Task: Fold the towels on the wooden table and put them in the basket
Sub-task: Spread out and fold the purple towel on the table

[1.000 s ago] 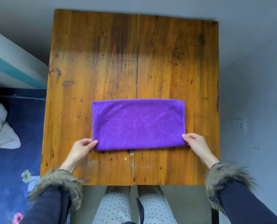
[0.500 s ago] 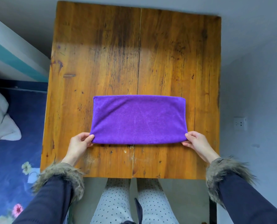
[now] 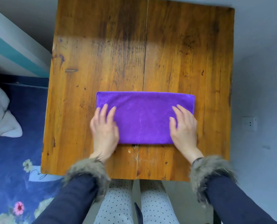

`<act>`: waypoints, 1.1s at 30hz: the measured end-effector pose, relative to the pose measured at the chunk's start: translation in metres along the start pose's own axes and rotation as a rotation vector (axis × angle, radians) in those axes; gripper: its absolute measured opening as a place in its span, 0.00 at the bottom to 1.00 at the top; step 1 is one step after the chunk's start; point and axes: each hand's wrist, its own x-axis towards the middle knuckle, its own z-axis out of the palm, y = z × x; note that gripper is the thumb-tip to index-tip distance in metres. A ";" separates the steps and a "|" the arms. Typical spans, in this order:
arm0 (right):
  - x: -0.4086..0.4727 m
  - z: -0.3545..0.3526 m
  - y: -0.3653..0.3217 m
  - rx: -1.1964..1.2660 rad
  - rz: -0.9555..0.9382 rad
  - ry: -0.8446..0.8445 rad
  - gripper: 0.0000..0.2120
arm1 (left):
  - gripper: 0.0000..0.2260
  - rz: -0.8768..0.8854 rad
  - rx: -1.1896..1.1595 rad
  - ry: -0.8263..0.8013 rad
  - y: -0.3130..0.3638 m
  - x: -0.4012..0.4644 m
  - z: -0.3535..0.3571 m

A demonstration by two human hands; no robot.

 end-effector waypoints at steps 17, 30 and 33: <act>0.033 0.041 0.046 -0.216 -0.129 -0.058 0.26 | 0.21 -0.018 -0.077 0.120 -0.051 0.050 0.025; 0.012 0.086 -0.032 -0.357 -0.445 -0.200 0.26 | 0.18 -0.514 -0.172 -0.094 -0.049 0.058 0.012; 0.011 0.087 -0.032 -0.347 -0.444 -0.181 0.26 | 0.16 -0.503 -0.144 -0.121 -0.040 0.061 0.001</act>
